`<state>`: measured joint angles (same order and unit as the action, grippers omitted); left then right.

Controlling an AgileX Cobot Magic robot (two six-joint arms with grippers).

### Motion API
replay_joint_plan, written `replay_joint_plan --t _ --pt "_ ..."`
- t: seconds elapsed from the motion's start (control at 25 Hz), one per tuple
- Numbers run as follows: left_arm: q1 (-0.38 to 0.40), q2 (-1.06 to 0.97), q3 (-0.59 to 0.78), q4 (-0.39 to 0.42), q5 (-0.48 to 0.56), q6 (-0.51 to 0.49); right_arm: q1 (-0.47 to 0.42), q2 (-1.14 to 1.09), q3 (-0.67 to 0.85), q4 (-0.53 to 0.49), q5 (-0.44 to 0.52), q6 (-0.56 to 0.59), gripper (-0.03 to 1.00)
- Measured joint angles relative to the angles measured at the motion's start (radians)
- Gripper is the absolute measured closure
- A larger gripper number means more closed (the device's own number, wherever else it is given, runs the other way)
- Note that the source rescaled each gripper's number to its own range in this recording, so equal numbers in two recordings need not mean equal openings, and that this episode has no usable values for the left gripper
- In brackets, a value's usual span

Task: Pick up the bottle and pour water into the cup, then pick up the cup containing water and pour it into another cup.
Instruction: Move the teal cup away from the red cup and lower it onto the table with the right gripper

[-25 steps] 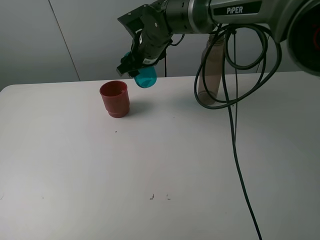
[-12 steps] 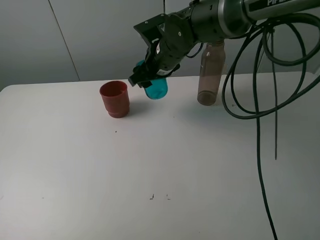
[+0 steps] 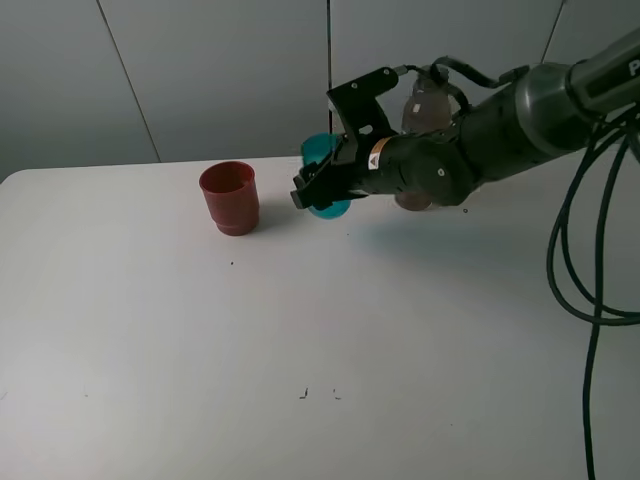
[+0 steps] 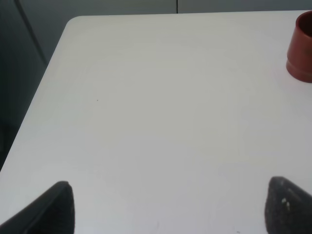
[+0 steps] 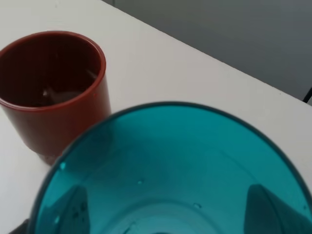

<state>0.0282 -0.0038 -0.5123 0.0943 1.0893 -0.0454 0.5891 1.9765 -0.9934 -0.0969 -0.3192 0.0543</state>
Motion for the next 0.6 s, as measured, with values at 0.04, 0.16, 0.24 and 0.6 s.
replay_joint_plan --t 0.04,0.16,0.24,0.6 --pt "0.0 0.0 0.0 0.0 0.0 0.0 -0.009 0.0 0.027 0.007 -0.032 0.0 0.84" --pt "0.0 0.0 0.0 0.0 0.0 0.0 -0.037 0.0 0.091 0.01 -0.143 0.0 0.84" --pt "0.0 0.0 0.0 0.0 0.0 0.0 -0.055 0.0 0.125 0.011 -0.197 0.0 0.84" --pt "0.0 0.0 0.0 0.0 0.0 0.0 -0.082 0.07 0.161 0.009 -0.302 0.002 0.84"
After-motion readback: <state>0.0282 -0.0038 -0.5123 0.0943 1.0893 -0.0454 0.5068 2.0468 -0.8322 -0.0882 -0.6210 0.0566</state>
